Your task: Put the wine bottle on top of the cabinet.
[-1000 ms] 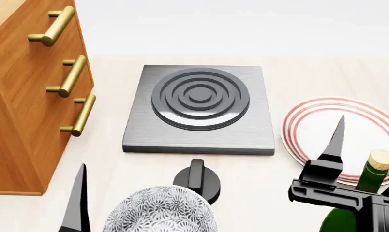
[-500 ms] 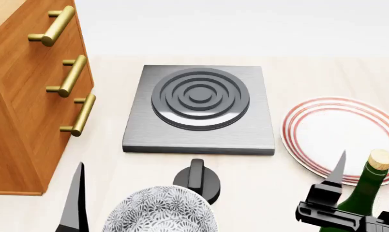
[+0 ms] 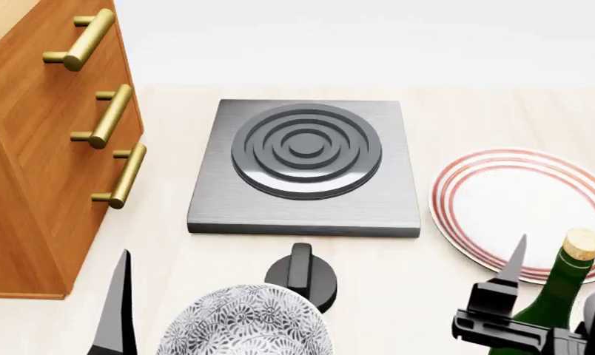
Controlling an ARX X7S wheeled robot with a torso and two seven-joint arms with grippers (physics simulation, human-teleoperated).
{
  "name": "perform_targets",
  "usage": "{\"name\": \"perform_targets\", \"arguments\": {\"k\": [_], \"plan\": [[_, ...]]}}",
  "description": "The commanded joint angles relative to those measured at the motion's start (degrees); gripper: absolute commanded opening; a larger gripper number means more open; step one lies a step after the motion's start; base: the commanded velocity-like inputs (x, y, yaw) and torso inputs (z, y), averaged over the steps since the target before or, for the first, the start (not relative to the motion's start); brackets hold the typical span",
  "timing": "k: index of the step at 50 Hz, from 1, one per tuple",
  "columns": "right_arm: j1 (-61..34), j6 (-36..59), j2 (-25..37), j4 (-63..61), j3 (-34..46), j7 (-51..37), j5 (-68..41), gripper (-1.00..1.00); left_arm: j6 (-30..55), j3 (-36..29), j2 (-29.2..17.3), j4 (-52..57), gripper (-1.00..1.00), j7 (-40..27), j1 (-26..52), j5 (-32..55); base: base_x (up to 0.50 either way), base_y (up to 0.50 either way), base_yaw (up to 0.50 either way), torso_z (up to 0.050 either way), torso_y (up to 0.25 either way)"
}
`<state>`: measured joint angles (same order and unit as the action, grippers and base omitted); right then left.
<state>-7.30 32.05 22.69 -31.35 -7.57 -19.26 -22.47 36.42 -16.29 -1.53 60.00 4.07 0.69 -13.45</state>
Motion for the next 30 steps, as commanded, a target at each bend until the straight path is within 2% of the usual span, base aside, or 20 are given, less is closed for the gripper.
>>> {"name": "perform_targets", "arguments": {"k": [1, 19, 20, 30], "plan": [[-0.48, -0.56, -1.16, 0.86, -0.88, 0.52, 1.22, 1.00, -1.32, 2.06, 1.48, -0.01, 1.00, 1.44, 0.04, 0.44, 0.00, 0.00, 0.00, 0.000, 0.000], [-0.67, -0.62, -1.06, 1.37, -1.35, 0.52, 0.34, 1.00, -0.70, 1.67, 1.48, -0.01, 1.00, 1.39, 0.46, 0.36, 0.00, 0.00, 0.00, 0.000, 0.000], [-0.54, -0.81, -1.12, 1.49, -1.36, 0.51, 0.39, -1.00, -0.71, 1.66, 1.48, -0.01, 1.00, 1.38, 0.45, 0.36, 0.00, 0.00, 0.00, 0.000, 0.000], [0.12, -1.39, -1.25, 1.48, -1.60, 0.80, -0.23, -1.00, -0.94, 1.33, 1.48, -0.01, 1.00, 1.33, 0.15, 0.15, 0.00, 0.00, 0.00, 0.000, 0.000]]}}
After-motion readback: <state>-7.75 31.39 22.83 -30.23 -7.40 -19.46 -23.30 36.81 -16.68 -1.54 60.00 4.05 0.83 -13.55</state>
